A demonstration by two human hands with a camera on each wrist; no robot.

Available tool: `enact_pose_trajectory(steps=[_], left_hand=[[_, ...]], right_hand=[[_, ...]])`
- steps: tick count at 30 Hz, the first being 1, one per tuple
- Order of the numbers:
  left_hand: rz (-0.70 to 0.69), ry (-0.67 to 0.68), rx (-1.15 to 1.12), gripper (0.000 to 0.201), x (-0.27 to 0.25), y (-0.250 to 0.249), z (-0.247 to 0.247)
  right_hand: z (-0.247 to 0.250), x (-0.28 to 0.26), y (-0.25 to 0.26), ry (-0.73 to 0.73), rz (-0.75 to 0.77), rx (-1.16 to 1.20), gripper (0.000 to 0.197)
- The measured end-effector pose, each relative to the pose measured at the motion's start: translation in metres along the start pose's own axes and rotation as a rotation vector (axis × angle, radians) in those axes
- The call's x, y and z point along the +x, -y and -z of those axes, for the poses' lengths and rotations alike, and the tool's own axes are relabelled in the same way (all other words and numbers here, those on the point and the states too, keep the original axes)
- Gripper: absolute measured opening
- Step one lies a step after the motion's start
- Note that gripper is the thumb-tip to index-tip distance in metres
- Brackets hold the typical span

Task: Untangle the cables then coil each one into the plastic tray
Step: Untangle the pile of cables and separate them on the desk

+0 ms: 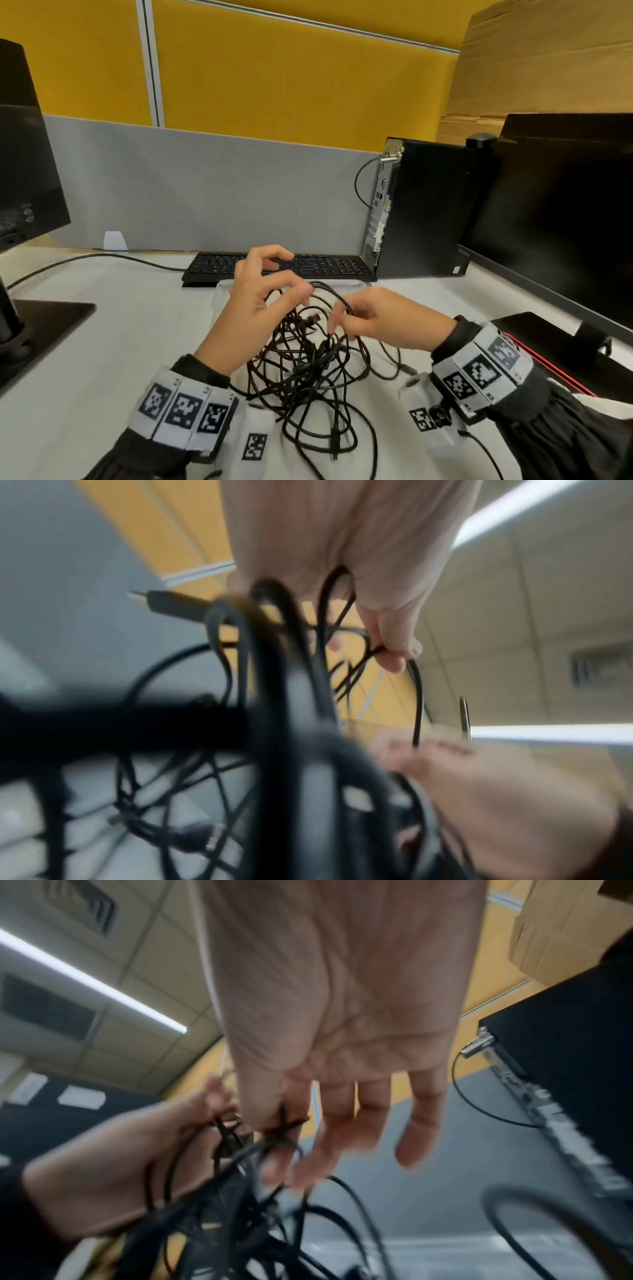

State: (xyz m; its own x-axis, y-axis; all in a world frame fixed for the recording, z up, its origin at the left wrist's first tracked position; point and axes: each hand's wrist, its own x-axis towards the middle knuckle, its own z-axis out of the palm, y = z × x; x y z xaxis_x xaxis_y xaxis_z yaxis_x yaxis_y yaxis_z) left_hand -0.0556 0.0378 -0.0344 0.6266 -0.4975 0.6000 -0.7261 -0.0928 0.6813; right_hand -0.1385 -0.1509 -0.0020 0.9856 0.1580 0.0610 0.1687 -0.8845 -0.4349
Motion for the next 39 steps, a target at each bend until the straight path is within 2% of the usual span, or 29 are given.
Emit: enact_pose_trajectory(steps=[3, 6, 7, 9, 12, 14, 16, 19, 22, 24, 25, 26, 28, 30, 32, 35, 37, 39], left_hand=[[0.074, -0.048, -0.279, 0.024, 0.000, -0.006, -0.005], [0.191, -0.130, -0.442, 0.029, 0.002, -0.010, -0.007], [0.195, -0.127, -0.412, 0.028, 0.002, -0.011, -0.005], [0.110, -0.079, -0.234, 0.020, -0.001, -0.012, -0.003], [-0.115, -0.036, 0.267, 0.036, -0.007, -0.017, -0.005], [-0.178, -0.005, 0.327, 0.040, -0.009, -0.021, -0.008], [-0.175, -0.004, 0.170, 0.039, -0.008, -0.024, -0.005], [-0.089, -0.077, -0.223, 0.038, -0.004, -0.027, 0.003], [0.155, -0.269, -0.559, 0.039, 0.002, -0.024, 0.009], [0.310, -0.340, -0.693, 0.035, 0.007, -0.018, 0.013], [0.321, -0.361, -0.644, 0.033, 0.007, -0.015, 0.014], [0.278, -0.380, -0.484, 0.030, 0.006, -0.012, 0.015], [0.074, -0.398, 0.030, 0.028, 0.003, -0.009, 0.015], [-0.099, -0.350, 0.476, 0.037, -0.001, -0.012, 0.013], [-0.229, -0.242, 0.767, 0.040, -0.004, -0.018, 0.008], [-0.361, -0.070, 0.987, 0.037, -0.006, -0.017, 0.001], [-0.394, 0.012, 0.987, 0.039, -0.005, -0.013, 0.000], [-0.404, 0.052, 0.935, 0.037, -0.005, -0.010, 0.002]], right_hand=[[-0.002, -0.006, -0.008, 0.141, -0.108, 0.085, 0.019], [0.000, -0.009, -0.009, 0.085, -0.112, -0.015, 0.023], [-0.001, -0.009, -0.007, 0.035, -0.109, -0.066, 0.025], [-0.004, -0.009, 0.002, -0.042, -0.111, -0.166, 0.033], [-0.007, -0.006, 0.019, -0.150, -0.077, -0.323, 0.036], [-0.008, -0.003, 0.024, -0.234, -0.047, -0.392, 0.033], [-0.010, 0.001, 0.024, -0.249, -0.001, -0.363, 0.034], [-0.014, 0.001, 0.010, -0.134, 0.009, -0.184, 0.034], [-0.014, -0.008, -0.008, -0.047, -0.042, -0.048, 0.031], [-0.013, -0.012, -0.012, -0.051, -0.052, -0.058, 0.033], [-0.013, -0.013, -0.010, -0.063, -0.056, -0.102, 0.033], [-0.014, -0.014, -0.007, -0.069, -0.065, -0.167, 0.033], [-0.015, -0.013, 0.002, -0.075, -0.079, -0.328, 0.032], [-0.018, -0.011, 0.011, -0.121, -0.072, -0.445, 0.030], [-0.022, -0.008, 0.017, -0.200, -0.048, -0.544, 0.033], [-0.025, -0.005, 0.023, -0.248, 0.016, -0.674, 0.050], [-0.027, -0.002, 0.026, -0.293, 0.021, -0.745, 0.054], [-0.027, -0.004, 0.028, -0.332, -0.003, -0.705, 0.051]])
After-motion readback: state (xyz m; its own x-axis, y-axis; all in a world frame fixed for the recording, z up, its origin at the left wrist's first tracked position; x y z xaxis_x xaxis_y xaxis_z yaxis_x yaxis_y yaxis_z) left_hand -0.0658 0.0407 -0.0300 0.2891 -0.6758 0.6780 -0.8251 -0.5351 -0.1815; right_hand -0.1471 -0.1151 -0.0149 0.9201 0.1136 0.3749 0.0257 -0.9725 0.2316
